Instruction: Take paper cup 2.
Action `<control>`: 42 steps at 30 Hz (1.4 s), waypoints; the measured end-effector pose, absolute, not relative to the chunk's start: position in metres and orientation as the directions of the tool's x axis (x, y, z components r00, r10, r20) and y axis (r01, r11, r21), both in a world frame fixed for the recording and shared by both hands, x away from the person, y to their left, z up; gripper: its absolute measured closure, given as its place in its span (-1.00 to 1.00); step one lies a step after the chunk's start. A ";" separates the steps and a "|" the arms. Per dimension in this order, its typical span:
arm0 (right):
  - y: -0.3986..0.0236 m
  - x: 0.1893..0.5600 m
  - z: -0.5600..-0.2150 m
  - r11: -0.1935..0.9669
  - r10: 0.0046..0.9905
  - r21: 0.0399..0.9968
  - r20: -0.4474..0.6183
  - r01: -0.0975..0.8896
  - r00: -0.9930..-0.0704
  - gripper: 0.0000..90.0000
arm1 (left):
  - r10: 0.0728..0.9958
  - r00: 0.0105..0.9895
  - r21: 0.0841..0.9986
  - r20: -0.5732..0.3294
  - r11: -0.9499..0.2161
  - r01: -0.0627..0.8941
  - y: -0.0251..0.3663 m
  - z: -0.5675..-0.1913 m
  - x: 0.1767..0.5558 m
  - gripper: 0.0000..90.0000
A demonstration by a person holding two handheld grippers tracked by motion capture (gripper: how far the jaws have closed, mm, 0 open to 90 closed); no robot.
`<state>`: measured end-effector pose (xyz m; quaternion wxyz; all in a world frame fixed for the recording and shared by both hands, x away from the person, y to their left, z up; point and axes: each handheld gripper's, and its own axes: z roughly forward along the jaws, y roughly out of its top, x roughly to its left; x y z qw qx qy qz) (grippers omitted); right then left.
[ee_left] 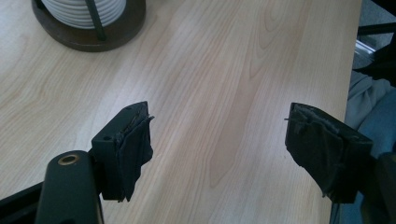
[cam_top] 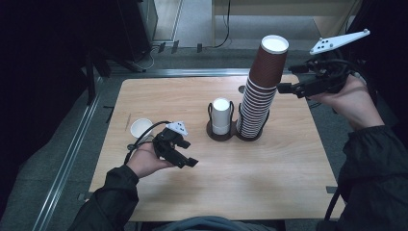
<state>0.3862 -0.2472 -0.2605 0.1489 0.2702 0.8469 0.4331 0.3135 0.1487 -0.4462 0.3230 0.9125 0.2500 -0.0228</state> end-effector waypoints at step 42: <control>-0.206 0.427 -0.246 0.440 0.598 0.844 -0.021 0.306 -0.801 -0.60 | 0.420 0.875 0.531 -0.239 -0.698 0.480 0.146 -0.460 0.313 -0.45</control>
